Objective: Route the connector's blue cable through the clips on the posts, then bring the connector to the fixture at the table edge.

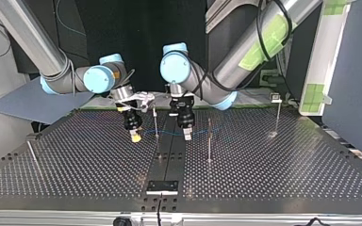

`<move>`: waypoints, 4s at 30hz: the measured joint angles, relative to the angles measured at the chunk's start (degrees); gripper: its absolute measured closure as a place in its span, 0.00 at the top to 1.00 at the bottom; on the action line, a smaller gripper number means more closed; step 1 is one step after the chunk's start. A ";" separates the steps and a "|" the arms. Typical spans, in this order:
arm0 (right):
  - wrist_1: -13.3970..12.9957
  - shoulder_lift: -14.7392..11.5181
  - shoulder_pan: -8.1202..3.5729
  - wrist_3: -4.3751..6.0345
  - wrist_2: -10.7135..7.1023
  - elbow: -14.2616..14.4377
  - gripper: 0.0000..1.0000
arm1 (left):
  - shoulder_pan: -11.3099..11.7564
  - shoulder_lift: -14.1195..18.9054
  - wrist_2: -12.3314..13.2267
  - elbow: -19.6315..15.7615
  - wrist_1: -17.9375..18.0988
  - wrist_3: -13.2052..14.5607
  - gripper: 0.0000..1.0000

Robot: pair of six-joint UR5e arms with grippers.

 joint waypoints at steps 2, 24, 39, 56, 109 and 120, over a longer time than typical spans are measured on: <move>0.03 0.00 -0.01 0.00 0.00 0.01 0.00 | 0.26 -0.36 0.02 0.20 -0.02 0.20 1.00; -0.34 0.00 -0.18 0.06 -0.11 0.00 0.00 | 2.94 -0.64 0.89 1.41 -0.03 1.48 1.00; -0.25 0.00 -0.01 0.09 -0.36 0.01 0.00 | 3.06 -0.64 2.39 1.43 -0.48 1.84 1.00; 0.21 0.01 0.08 0.00 -0.36 0.01 0.00 | 2.48 -0.64 5.29 1.39 0.88 1.53 0.00; 4.44 -5.08 -0.67 -2.72 3.63 9.83 0.00 | 0.77 -1.44 8.47 -10.67 7.41 1.63 0.00; -0.15 -5.10 -0.95 -2.62 3.50 15.16 0.00 | -1.86 -6.09 8.35 -11.51 9.37 -0.01 0.00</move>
